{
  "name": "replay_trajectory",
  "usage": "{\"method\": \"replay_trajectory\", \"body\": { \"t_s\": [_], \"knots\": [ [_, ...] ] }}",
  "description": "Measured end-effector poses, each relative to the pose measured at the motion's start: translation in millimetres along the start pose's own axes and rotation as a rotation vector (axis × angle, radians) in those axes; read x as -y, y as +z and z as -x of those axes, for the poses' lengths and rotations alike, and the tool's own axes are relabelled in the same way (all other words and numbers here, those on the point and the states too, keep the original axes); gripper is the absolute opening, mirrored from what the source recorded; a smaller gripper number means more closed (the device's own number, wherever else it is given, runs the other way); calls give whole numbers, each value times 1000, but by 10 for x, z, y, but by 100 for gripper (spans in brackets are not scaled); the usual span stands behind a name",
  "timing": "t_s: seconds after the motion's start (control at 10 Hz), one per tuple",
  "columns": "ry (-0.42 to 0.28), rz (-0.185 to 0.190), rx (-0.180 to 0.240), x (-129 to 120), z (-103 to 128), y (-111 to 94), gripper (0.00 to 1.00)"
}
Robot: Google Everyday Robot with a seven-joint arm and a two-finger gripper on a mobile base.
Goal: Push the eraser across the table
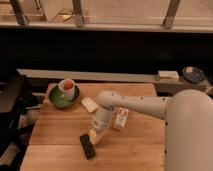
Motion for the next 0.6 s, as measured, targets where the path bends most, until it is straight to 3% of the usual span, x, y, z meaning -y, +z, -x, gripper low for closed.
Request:
{"method": "replay_trajectory", "body": {
  "t_s": [0.6],
  "knots": [
    [-99, 38, -51, -328, 227, 224, 0]
  ]
}}
